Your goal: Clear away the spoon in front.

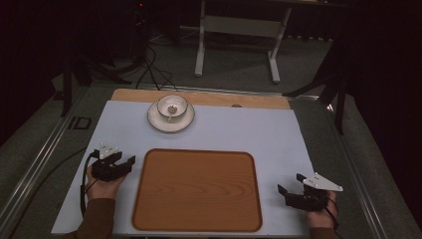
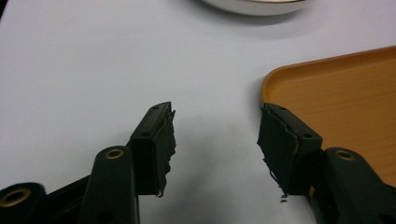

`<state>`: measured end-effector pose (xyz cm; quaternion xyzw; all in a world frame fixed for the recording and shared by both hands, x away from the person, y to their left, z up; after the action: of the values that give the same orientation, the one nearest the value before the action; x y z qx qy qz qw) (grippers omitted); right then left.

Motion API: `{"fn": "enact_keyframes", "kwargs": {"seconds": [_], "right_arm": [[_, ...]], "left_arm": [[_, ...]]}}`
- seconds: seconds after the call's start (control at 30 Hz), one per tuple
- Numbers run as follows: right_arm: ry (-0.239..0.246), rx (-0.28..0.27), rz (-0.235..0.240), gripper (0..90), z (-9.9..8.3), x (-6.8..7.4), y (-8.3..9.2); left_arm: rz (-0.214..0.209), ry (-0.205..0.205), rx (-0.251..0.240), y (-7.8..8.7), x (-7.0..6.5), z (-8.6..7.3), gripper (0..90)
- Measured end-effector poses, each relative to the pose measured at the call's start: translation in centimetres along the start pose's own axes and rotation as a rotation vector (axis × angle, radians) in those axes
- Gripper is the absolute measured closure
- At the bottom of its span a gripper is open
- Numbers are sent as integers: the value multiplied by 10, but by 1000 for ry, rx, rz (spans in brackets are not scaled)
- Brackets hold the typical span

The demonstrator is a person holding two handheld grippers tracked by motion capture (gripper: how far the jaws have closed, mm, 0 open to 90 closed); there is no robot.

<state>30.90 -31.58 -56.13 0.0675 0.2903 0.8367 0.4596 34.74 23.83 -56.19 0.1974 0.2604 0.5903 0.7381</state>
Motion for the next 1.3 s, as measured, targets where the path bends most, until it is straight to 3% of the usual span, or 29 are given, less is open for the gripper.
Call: {"fn": "enact_keyframes", "kwargs": {"seconds": [0.17, 0.37, 0.7, 0.93, 1.3], "right_arm": [[-5, -12, -5, 147, 1, 0, 2], [-3, -13, -3, 147, 1, 1, 2], [-6, -17, -8, 147, 1, 0, 3], [-9, -16, -9, 147, 1, -1, 3], [-11, -15, -16, 147, 0, -2, 3]], "left_arm": [[-48, -27, -24, 2, -7, 4, 488], [-35, -38, 1, -1, -3, 6, 493], [-63, -109, -52, 15, -12, 37, 499], [-99, -111, -57, 15, -16, 51, 504], [-134, -170, -62, 9, -32, 74, 492]]}}
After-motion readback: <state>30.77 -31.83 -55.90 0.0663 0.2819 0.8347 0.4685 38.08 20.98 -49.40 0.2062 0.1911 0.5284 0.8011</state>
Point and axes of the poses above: each handheld gripper's, and its own axes: y roughly backward along the jaws, z roughly out of its top, x roughly to its left, the point moved 7 cm from there along -y, roughly forward along the jaws, and after that the axes turned 9 degrees about y, right-handed, at the moved point
